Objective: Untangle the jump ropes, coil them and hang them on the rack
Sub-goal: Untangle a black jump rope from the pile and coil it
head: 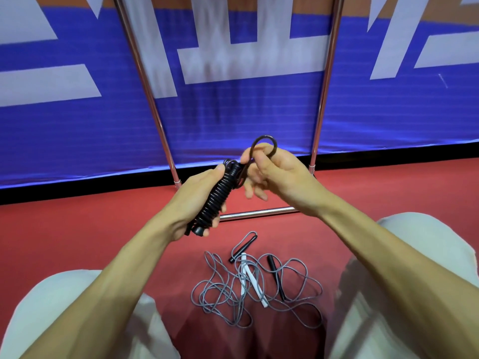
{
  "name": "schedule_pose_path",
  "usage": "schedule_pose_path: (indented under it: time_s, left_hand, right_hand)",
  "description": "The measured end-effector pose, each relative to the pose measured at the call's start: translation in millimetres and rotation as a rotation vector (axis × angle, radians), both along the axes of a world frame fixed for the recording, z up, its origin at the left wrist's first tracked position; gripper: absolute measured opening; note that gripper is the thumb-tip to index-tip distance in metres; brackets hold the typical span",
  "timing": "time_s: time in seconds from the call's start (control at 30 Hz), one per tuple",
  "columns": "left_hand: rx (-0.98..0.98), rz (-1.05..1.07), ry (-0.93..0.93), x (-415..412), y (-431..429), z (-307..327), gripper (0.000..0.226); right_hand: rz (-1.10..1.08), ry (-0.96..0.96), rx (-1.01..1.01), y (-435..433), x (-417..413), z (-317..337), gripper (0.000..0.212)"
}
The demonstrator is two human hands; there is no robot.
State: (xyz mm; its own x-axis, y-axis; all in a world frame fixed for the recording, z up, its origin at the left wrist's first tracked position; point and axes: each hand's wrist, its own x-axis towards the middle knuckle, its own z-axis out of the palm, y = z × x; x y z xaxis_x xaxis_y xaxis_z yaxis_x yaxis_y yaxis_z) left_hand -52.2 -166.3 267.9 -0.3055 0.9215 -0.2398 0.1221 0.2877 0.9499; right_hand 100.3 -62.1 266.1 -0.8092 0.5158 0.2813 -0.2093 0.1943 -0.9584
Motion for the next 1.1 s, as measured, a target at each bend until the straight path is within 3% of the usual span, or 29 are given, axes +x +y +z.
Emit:
schedule_pose_path:
  time_s: [0.1, 0.13, 0.27, 0.47, 0.57, 0.7, 0.83, 0.97, 1.1]
  left_hand:
    - [-0.032, -0.025, -0.020, 4, 1, -1, 0.047]
    - [-0.043, -0.029, -0.027, 5, 2, -2, 0.048]
    - [-0.051, -0.029, -0.103, 11, 5, 0, 0.052]
    - [-0.008, -0.064, -0.073, 13, 9, 7, 0.055]
    - [-0.008, -0.051, -0.074, 14, 8, 7, 0.054]
    - [-0.007, -0.003, -0.114, 12, 8, 4, 0.051]
    - [0.002, 0.040, -0.218, 14, 8, 1, 0.052]
    - [0.028, 0.091, -0.256, 14, 9, 1, 0.054]
    - [0.063, 0.130, -0.224, 13, 10, 1, 0.053]
  right_hand:
    - [-0.328, -0.236, 0.672, -2, -1, -4, 0.022]
    - [-0.357, -0.218, 0.722, -3, -2, -3, 0.019]
    - [-0.439, 0.018, 0.407, -2, -9, 0, 0.018]
    - [-0.544, 0.071, 0.385, 0, -10, 3, 0.017]
    - [-0.547, -0.012, 0.338, 0, -8, 5, 0.032]
    - [-0.399, -0.203, 0.343, 0, -7, 8, 0.045]
    - [-0.402, -0.260, 0.467, -1, -6, 6, 0.033]
    - [-0.411, -0.128, 0.386, 4, -6, 4, 0.017]
    - [-0.387, -0.151, 0.324, 6, -6, 4, 0.011]
